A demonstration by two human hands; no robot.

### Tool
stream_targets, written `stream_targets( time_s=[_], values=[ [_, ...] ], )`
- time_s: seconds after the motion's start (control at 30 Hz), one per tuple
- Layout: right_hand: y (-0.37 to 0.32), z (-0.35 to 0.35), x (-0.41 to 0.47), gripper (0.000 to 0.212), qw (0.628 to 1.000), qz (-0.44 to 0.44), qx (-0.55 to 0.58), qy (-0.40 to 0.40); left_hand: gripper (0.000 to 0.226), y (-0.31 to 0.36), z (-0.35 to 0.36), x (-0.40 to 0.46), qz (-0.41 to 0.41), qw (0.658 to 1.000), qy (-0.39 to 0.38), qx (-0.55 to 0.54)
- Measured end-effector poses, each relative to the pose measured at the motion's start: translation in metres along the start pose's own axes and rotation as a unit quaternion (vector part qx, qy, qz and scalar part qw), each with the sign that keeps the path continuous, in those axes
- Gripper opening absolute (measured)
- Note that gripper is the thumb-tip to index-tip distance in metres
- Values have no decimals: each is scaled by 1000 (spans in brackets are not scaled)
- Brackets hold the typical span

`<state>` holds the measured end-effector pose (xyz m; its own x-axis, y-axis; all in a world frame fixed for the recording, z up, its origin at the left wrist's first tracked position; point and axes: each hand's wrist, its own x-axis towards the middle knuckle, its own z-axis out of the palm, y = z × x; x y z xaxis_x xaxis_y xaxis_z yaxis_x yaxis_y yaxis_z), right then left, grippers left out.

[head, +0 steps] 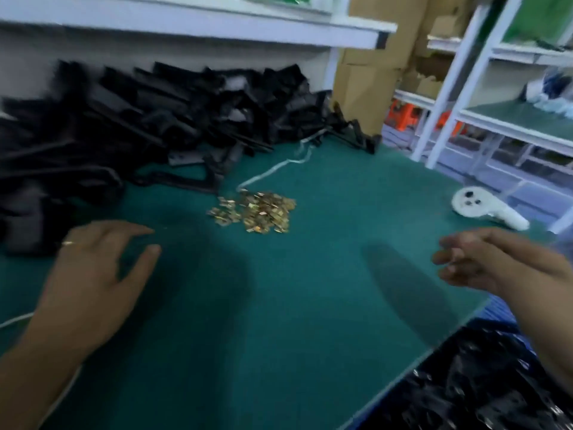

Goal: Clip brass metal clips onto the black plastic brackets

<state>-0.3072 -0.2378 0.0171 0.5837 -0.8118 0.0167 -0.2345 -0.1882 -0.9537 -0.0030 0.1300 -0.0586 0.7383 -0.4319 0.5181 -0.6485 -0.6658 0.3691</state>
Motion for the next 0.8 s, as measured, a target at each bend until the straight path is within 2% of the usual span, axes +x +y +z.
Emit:
stream_targets(
  time_s=[0.1, 0.17, 0.27, 0.37, 0.4, 0.47, 0.5, 0.57, 0.63, 0.7, 0.8],
  values=[
    [-48, 102, 26, 16, 979, -144, -44, -137, 43, 23, -6, -7, -3, 1000, 0, -2],
    [-69, 164, 42, 16, 952, -184, -135, -206, 43, 21, -13, -6, -10, 1000, -21, -1],
    [-89, 250, 82, 16, 914, -243, -252, -206, 38, 18, -12, -7, -16, 999, -45, -2],
    [-98, 319, 110, 53, 918, -197, -287, -190, 34, 18, -11, -6, -7, 999, -45, 10],
    [-99, 336, 117, 56, 922, -180, -289, -183, 35, 18, -12, -5, -11, 999, -48, 14],
    [-105, 360, 125, 43, 948, -114, -228, -190, 39, 18, -14, -5, -20, 998, -49, 23],
    [-106, 366, 127, 33, 963, -77, -166, -198, 42, 20, -14, -5, -24, 998, -44, 32],
    [-107, 363, 120, 27, 979, -26, -50, -196, 51, 21, -15, -6, -34, 998, -16, 43],
    [-103, 349, 96, 25, 978, -49, -5, -201, 63, 23, -14, -6, -43, 998, 12, 43],
    [-92, 330, 62, 28, 963, -105, 29, -245, 77, 24, -13, -6, -35, 999, 14, 39],
    [-73, 310, 16, 22, 906, -192, 68, -372, 92, 25, -9, -6, -9, 999, 0, 31]
  ],
)
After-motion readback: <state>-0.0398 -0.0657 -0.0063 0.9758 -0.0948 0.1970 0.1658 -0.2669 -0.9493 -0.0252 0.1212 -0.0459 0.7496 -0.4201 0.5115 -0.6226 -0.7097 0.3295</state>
